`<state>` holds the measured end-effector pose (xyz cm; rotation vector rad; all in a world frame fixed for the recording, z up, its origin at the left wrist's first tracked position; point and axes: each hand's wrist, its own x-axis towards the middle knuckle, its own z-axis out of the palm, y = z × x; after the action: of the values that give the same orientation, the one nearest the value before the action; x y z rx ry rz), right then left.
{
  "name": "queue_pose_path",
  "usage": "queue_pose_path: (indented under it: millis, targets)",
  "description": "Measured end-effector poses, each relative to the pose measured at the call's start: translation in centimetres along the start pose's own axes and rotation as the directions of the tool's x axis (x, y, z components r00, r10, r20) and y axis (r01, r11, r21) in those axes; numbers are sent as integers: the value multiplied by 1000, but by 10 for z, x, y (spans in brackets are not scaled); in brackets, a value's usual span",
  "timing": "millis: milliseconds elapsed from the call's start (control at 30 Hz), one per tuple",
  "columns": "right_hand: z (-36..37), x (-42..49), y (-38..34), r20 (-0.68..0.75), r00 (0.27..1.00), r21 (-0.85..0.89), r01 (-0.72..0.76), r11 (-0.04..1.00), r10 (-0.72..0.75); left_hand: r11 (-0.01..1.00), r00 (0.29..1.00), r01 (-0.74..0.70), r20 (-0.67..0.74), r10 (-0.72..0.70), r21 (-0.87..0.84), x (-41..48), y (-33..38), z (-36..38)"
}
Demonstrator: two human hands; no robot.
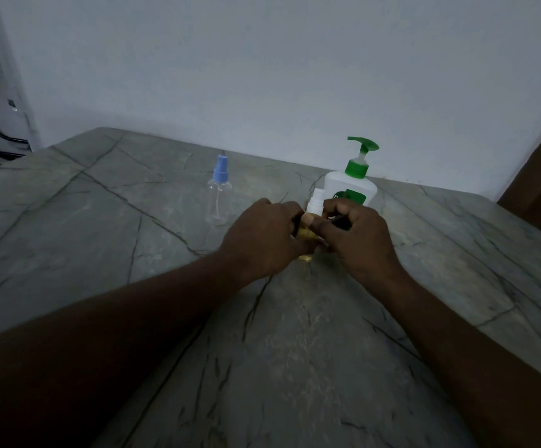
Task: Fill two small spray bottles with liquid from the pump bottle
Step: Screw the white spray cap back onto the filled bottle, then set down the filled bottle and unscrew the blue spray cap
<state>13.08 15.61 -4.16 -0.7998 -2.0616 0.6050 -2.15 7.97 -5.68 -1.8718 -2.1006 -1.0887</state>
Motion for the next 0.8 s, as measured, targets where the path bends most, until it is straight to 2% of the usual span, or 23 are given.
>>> queue_pose_path:
  millis: [167, 300, 367, 433, 500, 567, 633, 700, 800]
  targets:
    - [-4, 0, 2, 19, 1000, 6, -2, 1000, 1, 977, 987, -122, 129, 100, 176, 0, -9, -12]
    - [-6, -1, 0, 64, 997, -38, 40, 998, -38, 907, 924, -334, 279, 261, 258, 7, -21, -45]
    - [-5, -3, -1, 100, 994, -63, 54, 997, -47, 873, 918, -397, 122, 378, 283, 9, -26, -62]
    - [-3, -4, 0, 126, 991, -82, 46, 996, -35, 896, 902, -335, -177, 395, 291, 11, -31, -74]
    - [2, -5, -1, 133, 991, -78, 33, 996, -23, 947, 858, -157, -436, 272, 281, 12, -38, -81]
    - [8, -6, -1, 124, 992, -73, 30, 997, -20, 967, 834, 17, -537, 127, 255, 10, -51, -81]
    - [15, -5, -3, 120, 993, -77, 24, 997, -15, 965, 834, 147, -551, -2, 219, 9, -67, -79]
    - [22, -2, -6, 125, 992, -92, 29, 995, -17, 966, 844, 213, -526, -107, 145, 9, -79, -76]
    - [30, 4, -11, 143, 989, -123, 45, 991, -27, 967, 922, 255, -306, -239, 12, 8, -87, -69]
